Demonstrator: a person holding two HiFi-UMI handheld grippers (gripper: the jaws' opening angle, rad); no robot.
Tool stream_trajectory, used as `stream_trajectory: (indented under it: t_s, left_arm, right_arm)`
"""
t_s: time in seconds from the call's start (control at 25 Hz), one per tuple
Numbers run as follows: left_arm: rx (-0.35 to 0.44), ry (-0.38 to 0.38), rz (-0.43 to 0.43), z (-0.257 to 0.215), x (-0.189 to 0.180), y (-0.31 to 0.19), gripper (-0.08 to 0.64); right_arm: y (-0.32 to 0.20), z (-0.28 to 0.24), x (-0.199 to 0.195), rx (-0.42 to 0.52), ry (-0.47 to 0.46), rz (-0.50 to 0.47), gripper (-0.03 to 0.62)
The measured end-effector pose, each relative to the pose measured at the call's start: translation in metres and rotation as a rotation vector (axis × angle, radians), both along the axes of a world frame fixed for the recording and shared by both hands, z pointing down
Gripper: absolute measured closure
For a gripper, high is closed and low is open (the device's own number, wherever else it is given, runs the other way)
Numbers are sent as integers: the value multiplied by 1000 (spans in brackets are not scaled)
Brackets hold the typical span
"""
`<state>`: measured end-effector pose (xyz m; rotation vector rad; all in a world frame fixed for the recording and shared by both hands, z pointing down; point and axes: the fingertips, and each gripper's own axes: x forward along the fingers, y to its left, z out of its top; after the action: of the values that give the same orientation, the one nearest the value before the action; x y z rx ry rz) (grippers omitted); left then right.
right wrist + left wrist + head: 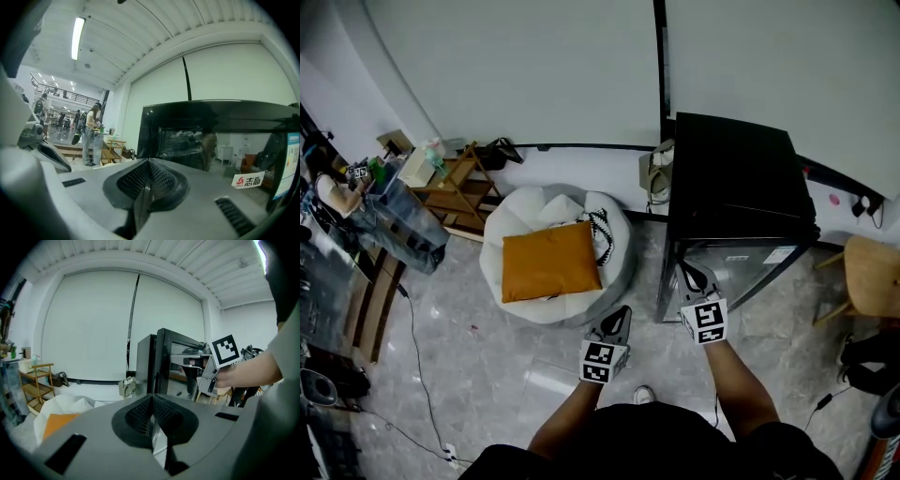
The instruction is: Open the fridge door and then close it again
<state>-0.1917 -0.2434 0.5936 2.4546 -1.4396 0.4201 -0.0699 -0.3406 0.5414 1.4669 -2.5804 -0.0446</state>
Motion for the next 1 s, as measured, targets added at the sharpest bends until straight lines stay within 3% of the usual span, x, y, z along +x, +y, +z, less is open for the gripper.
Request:
stream_trajectory:
  t_s: [0.72,1.0]
  left_arm:
    - [-5,-5,-11,3,-14,-2,538]
    - [1,-5,-9,-1,-11,1,538]
  right_arm:
    - [-37,3,0,-33,-8,20,573]
    - [-51,3,9,-63,34,54,574]
